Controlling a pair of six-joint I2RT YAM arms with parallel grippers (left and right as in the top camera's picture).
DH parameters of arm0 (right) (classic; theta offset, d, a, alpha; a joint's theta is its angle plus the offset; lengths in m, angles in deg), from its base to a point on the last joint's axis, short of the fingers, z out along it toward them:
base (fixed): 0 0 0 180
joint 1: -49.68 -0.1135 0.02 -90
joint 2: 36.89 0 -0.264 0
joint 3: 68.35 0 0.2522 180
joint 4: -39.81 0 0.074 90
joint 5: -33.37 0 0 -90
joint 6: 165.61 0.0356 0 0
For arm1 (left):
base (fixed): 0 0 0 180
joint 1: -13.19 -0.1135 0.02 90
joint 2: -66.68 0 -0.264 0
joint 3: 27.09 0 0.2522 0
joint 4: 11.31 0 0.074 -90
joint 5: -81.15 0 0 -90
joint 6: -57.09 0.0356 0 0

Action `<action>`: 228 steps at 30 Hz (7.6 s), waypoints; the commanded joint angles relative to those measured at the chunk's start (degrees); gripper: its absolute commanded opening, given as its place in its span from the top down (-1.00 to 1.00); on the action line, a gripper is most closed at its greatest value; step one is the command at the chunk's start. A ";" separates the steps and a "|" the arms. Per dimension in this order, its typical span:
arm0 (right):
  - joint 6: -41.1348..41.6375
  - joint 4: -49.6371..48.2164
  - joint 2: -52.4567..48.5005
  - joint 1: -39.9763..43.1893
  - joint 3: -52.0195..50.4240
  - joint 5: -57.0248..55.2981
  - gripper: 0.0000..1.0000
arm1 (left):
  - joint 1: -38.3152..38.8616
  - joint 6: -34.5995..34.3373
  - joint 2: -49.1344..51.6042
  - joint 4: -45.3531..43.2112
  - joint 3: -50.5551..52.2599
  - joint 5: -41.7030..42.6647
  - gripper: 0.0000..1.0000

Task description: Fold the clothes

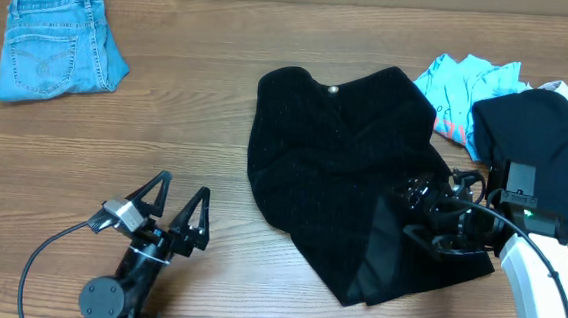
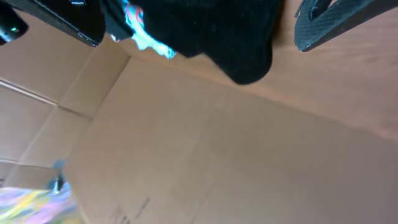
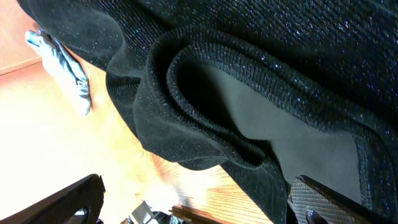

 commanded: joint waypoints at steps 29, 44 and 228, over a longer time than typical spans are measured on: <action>0.07 -0.11 0.09 -0.35 -0.24 1.03 -1.00 | 0.39 -14.08 -0.22 -1.66 -0.92 1.90 -1.00; 0.28 -1.40 0.09 -0.33 -0.24 1.22 -1.00 | 0.39 2.29 26.18 10.54 -32.24 5.25 -1.00; -6.47 -10.08 -16.04 -10.19 10.23 -33.40 -1.00 | 0.37 35.01 119.36 83.25 -91.23 -15.78 0.91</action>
